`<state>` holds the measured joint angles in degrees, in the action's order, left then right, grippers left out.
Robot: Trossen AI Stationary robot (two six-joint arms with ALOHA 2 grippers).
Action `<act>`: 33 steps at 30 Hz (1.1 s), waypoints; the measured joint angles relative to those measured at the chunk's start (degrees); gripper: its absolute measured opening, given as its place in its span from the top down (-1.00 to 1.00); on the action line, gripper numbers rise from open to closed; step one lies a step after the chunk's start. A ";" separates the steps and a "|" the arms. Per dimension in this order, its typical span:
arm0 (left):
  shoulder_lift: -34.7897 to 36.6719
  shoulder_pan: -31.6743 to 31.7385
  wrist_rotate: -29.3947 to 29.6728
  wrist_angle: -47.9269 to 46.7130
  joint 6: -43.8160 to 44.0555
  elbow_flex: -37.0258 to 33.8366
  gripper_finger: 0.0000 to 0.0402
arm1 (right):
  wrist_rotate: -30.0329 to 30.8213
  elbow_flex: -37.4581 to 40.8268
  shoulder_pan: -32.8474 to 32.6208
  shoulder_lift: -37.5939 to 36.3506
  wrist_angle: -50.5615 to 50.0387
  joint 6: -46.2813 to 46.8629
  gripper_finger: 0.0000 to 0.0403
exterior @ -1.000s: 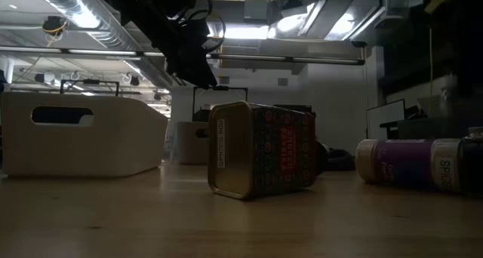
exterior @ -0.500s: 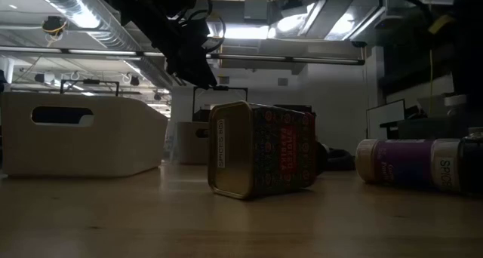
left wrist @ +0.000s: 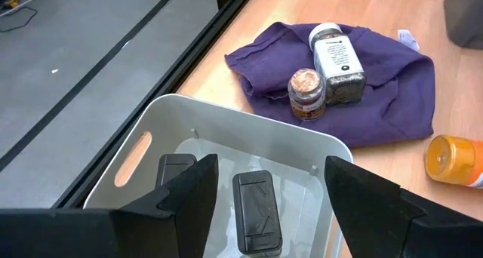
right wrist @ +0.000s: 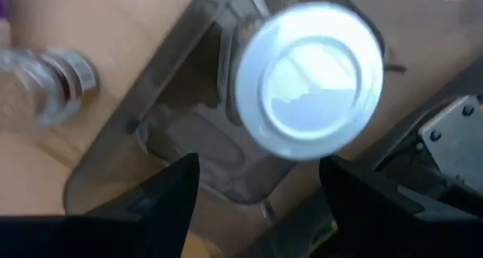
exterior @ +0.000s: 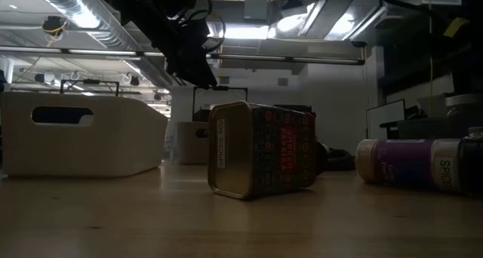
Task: Sort spices by type
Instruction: Put the white seasoning bottle into the black transparent bin
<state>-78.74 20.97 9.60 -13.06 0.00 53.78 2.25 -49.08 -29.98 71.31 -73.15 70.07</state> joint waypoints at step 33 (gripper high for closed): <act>0.00 0.00 -0.03 0.48 0.21 0.02 -0.13 | 30.71 -28.61 13.08 -0.87 -3.50 -36.90 -0.36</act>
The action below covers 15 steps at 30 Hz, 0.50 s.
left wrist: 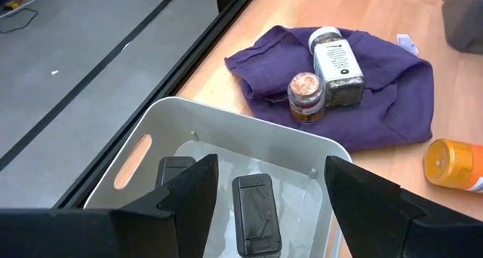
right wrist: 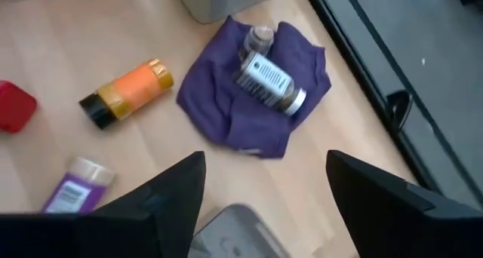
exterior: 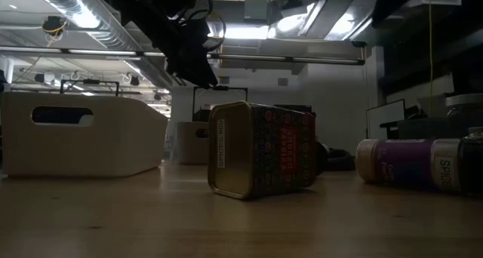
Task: Sort spices by type
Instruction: Put the white seasoning bottle into the black transparent bin
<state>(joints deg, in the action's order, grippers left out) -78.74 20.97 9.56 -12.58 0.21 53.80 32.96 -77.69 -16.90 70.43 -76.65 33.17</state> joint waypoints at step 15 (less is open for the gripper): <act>0.00 0.00 -0.02 -0.02 0.00 0.00 -0.13 | -15.94 0.00 25.65 8.72 15.34 -43.09 -0.36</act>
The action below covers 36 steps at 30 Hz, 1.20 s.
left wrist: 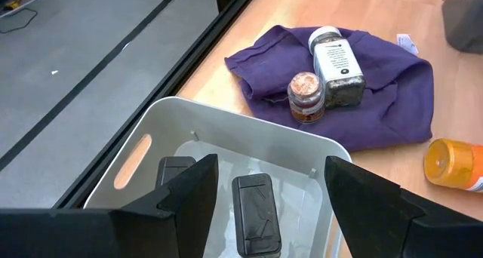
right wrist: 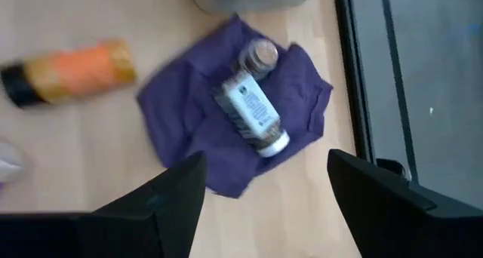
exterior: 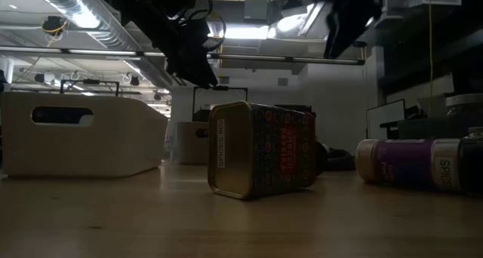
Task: Sort spices by type
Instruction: Put the white seasoning bottle into the black transparent bin
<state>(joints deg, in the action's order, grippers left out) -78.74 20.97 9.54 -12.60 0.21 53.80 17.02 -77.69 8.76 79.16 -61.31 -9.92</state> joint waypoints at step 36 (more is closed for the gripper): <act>0.00 0.02 0.00 -0.20 0.00 0.00 -0.13 | -13.47 0.00 21.33 30.71 7.71 -32.39 -0.36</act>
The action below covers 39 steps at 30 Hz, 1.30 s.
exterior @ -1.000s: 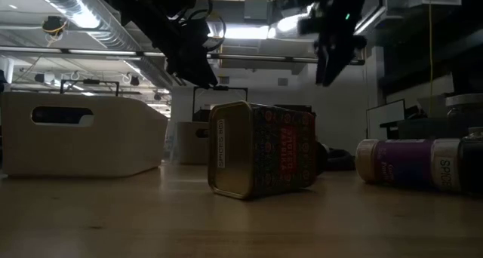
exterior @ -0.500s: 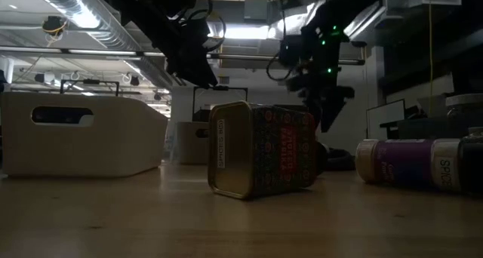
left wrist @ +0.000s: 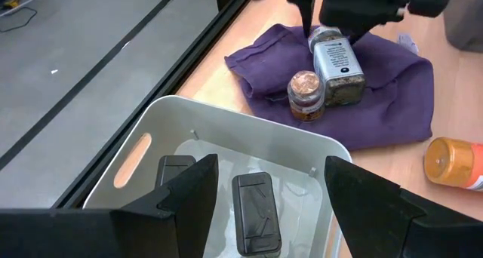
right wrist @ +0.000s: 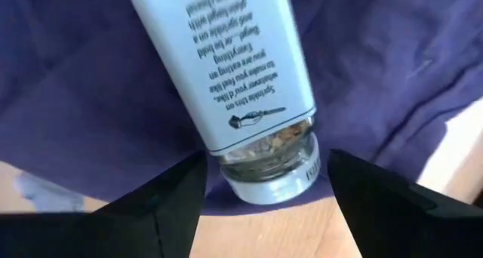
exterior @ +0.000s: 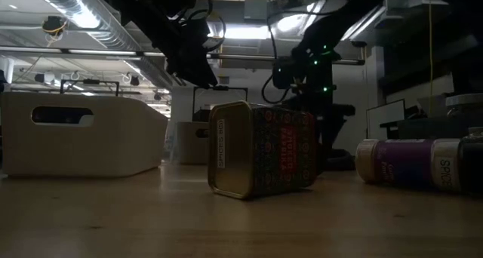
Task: Sort spices by type
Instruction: Put the white seasoning bottle into the black transparent bin
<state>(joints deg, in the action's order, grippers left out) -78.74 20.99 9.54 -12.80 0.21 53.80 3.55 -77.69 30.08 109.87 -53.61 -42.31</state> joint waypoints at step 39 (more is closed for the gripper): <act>0.00 -5.90 -3.02 8.36 -0.28 0.00 -0.13 | 0.92 -26.23 -1.42 2.50 -28.96 9.77 0.45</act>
<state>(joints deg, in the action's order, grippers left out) -78.74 15.09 6.52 -4.44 -0.08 53.80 4.47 -103.92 28.66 112.37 -82.57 -32.53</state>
